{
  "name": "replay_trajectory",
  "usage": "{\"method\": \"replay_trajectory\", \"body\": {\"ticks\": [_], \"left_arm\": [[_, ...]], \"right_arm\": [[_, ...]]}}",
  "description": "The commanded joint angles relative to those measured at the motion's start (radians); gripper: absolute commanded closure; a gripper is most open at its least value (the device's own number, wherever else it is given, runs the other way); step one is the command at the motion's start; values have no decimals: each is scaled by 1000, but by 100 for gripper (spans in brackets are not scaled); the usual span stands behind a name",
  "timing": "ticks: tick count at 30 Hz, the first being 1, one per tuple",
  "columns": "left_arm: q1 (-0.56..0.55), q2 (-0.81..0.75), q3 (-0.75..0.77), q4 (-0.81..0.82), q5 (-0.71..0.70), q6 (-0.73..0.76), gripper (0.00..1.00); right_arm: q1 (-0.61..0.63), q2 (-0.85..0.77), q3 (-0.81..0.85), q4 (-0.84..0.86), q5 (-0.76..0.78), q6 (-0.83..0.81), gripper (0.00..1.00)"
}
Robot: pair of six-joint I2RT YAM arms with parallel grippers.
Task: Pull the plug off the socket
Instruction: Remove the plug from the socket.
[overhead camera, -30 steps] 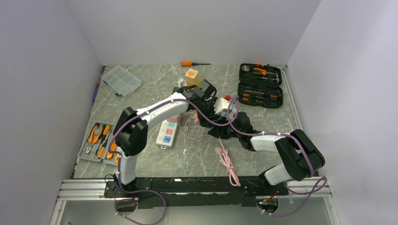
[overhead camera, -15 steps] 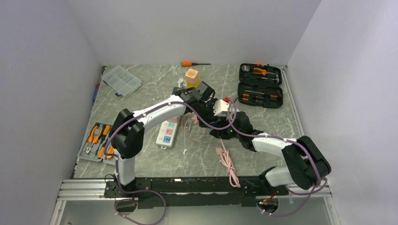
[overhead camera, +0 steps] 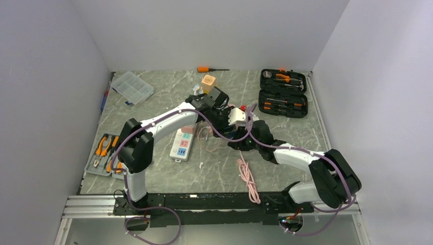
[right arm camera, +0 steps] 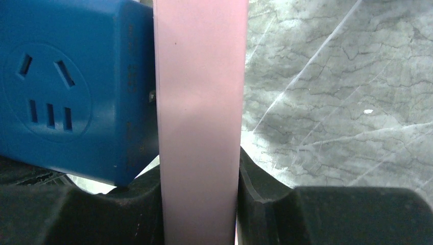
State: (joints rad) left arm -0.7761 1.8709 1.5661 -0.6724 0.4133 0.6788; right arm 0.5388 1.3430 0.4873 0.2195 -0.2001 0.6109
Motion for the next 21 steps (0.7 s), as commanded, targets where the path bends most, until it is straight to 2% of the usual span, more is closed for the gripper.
{"method": "replay_trajectory", "body": {"ticks": [1, 13, 21], "left_arm": [[58, -119, -52, -316, -54, 101, 100], [61, -196, -181, -270, -110, 71, 100], [109, -176, -121, -299, -82, 47, 100]], "right_arm": [[-66, -28, -6, -153, 261, -6, 100], [-79, -45, -11, -212, 336, 36, 100], [-79, -11, 10, -256, 365, 47, 100]]}}
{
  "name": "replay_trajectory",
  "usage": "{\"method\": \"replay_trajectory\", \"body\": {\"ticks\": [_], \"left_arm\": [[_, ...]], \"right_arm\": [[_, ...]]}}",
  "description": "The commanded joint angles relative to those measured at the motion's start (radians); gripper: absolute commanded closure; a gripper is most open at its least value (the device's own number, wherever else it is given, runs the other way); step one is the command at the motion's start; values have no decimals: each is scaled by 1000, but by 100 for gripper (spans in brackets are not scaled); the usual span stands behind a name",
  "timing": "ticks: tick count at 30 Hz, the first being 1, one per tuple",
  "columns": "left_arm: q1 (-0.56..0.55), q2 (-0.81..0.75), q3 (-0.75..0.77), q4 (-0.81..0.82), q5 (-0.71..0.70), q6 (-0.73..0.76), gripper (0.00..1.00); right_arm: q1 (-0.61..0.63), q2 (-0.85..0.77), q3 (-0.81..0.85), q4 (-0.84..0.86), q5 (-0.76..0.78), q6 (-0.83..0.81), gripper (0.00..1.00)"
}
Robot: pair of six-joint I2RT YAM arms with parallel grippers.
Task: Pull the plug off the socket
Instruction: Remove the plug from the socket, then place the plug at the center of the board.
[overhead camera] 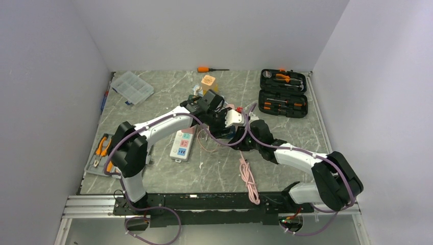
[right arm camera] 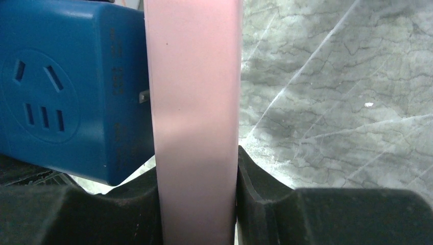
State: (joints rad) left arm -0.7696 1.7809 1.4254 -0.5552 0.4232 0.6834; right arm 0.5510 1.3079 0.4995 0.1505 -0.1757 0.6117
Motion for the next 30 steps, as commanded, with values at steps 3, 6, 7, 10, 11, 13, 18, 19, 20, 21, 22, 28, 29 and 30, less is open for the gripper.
{"method": "replay_trajectory", "body": {"ticks": [3, 6, 7, 10, 11, 13, 18, 19, 20, 21, 22, 28, 29, 30], "left_arm": [[124, -67, 56, -426, -84, 45, 100], [135, -52, 86, -434, -85, 47, 100], [138, -50, 93, -440, -80, 47, 100], [136, -41, 99, -468, -56, 49, 100], [137, -37, 99, -476, -44, 47, 100], [130, -31, 92, -479, -25, 39, 100], [99, -47, 48, -435, -15, 23, 100], [98, -47, 43, -430, -14, 16, 100], [95, -48, 40, -419, -13, 8, 100], [92, -45, 35, -406, -11, -5, 100], [88, -43, 29, -393, -11, -18, 100], [45, 5, 27, -271, 23, -175, 100], [45, 15, 23, -243, 29, -215, 100], [44, 27, 16, -217, 34, -254, 100]], "right_arm": [[-90, 30, 3, -205, 346, 49, 100], [-82, 45, 15, -241, 363, 65, 100], [-74, 51, 22, -261, 381, 72, 100], [-54, 62, 28, -292, 427, 94, 100], [-50, 68, 32, -298, 435, 97, 100], [-44, 81, 46, -297, 417, 90, 100], [-42, -37, 9, -267, 366, 75, 72], [-43, -58, 14, -278, 374, 69, 74], [-43, -70, 19, -285, 373, 59, 74], [-44, -72, 31, -297, 363, 48, 69], [-45, -71, 46, -317, 356, 42, 65], [-57, -93, 66, -357, 321, 35, 23], [-61, -97, 75, -375, 331, 36, 19], [-65, -107, 84, -397, 343, 36, 17]]}}
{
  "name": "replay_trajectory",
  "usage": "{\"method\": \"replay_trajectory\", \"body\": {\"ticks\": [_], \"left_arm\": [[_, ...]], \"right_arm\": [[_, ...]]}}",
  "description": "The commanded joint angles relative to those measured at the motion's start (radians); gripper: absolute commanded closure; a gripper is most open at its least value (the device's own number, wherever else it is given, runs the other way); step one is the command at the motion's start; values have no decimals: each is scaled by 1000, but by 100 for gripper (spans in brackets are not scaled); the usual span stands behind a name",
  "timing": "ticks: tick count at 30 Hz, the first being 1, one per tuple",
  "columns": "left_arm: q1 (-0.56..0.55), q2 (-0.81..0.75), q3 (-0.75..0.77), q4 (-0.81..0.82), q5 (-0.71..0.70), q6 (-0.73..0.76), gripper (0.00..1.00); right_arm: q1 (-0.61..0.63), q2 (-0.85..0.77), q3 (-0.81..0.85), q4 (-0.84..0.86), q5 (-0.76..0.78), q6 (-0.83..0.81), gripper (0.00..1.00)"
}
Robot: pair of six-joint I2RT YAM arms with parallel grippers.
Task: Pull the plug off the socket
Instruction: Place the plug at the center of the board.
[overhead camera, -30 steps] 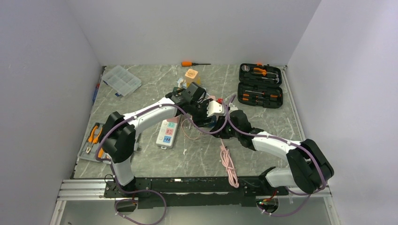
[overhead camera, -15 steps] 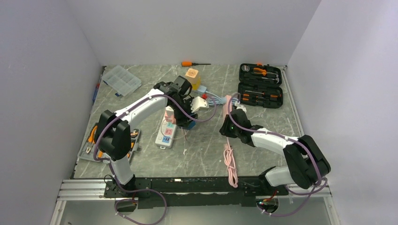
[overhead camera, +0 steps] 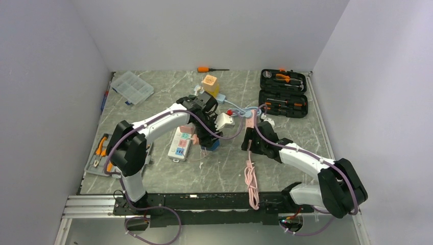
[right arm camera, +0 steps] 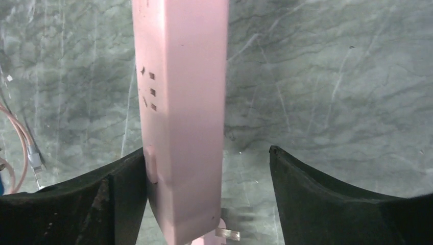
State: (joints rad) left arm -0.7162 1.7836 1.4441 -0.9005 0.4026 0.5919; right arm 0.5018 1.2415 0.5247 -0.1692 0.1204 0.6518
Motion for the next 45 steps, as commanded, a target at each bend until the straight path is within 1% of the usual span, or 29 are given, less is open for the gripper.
{"method": "replay_trajectory", "body": {"ticks": [1, 7, 8, 9, 13, 16, 17, 18, 21, 25, 29, 32, 35, 40, 43, 45], "left_arm": [[-8, 37, -10, 151, 61, -200, 100], [10, 129, -5, 219, 132, -400, 100], [15, 143, -4, 232, 136, -443, 99], [19, 156, -3, 244, 139, -465, 96], [29, 200, -10, 281, 123, -575, 57], [27, 226, -4, 291, 153, -662, 31], [24, 232, -1, 290, 164, -676, 15], [19, 238, 3, 291, 179, -686, 2], [8, 249, 14, 263, 214, -684, 1], [4, 215, 1, 203, 228, -629, 1], [9, 126, 26, 116, 212, -510, 1], [34, 35, 59, 73, 194, -430, 1], [81, -33, 81, 34, 132, -364, 1], [193, -109, 34, 10, 42, -283, 1], [213, -154, -73, 44, -51, -226, 1], [213, -180, -161, 83, -57, -197, 1]], "right_arm": [[-20, -52, 66, -95, 60, -2, 16], [-82, -120, 129, -178, 116, 16, 18], [-93, -121, 144, -197, 124, 21, 19], [-103, -119, 157, -212, 126, 21, 20], [-125, -132, 191, -259, 103, 11, 23], [-131, -154, 193, -282, 79, 15, 23], [-134, -158, 190, -284, 72, 18, 23], [-137, -159, 186, -281, 67, 18, 23], [-160, -143, 173, -247, 31, 20, 23], [-200, -92, 158, -145, -91, 19, 19], [-236, -45, 130, -4, -232, 25, 14], [-239, -30, 138, 38, -259, 30, 14], [-239, -52, 154, 28, -223, 11, 15], [-211, -103, 179, -46, -124, -23, 18], [-172, -126, 182, -77, -56, -24, 19], [-122, -154, 197, -96, 13, -27, 22]]}}
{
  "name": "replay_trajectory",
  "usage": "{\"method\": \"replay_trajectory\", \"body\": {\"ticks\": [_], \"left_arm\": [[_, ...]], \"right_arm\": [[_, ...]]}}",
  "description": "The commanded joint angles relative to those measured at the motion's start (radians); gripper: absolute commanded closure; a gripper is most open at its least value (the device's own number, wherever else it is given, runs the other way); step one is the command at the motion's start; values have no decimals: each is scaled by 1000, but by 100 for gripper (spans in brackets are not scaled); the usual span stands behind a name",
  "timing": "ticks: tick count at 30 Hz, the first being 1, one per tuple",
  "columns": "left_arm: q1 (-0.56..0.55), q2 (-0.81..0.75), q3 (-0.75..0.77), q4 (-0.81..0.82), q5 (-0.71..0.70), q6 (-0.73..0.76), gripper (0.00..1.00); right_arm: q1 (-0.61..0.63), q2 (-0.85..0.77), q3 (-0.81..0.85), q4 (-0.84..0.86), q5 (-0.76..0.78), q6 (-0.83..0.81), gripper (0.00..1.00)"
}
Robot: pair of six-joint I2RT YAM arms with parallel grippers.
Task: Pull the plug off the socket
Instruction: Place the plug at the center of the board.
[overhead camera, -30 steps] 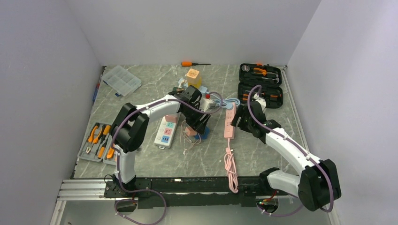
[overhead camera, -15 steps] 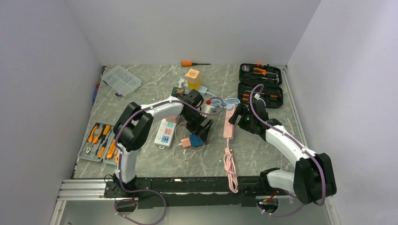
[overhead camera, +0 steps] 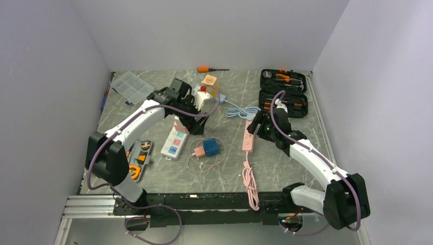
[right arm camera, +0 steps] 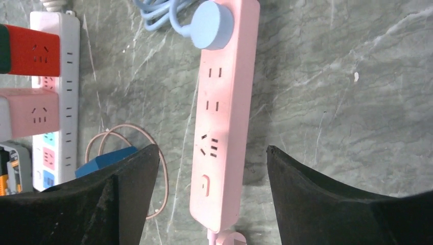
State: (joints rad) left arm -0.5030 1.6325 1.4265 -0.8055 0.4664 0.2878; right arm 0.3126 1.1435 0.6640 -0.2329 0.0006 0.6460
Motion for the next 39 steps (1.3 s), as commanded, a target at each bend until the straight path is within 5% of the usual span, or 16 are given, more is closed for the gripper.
{"method": "replay_trajectory", "body": {"ticks": [1, 8, 14, 20, 32, 39], "left_arm": [[-1, -38, -182, 7, -103, 108, 1], [0, -147, -278, 44, -26, 94, 1], [28, -251, -118, -190, 195, 190, 1], [98, -337, -30, -332, 372, 260, 1], [234, -355, -32, -257, 222, 226, 1], [238, -349, -101, -205, 237, 214, 1]], "right_arm": [[104, -73, 69, -34, 173, -30, 24], [382, 28, 193, 66, 206, -147, 29], [513, 271, 333, 105, 159, -251, 16], [584, 460, 403, 186, 124, -308, 16], [721, 625, 426, 247, 34, -433, 18], [721, 461, 240, 210, 6, -432, 24]]}}
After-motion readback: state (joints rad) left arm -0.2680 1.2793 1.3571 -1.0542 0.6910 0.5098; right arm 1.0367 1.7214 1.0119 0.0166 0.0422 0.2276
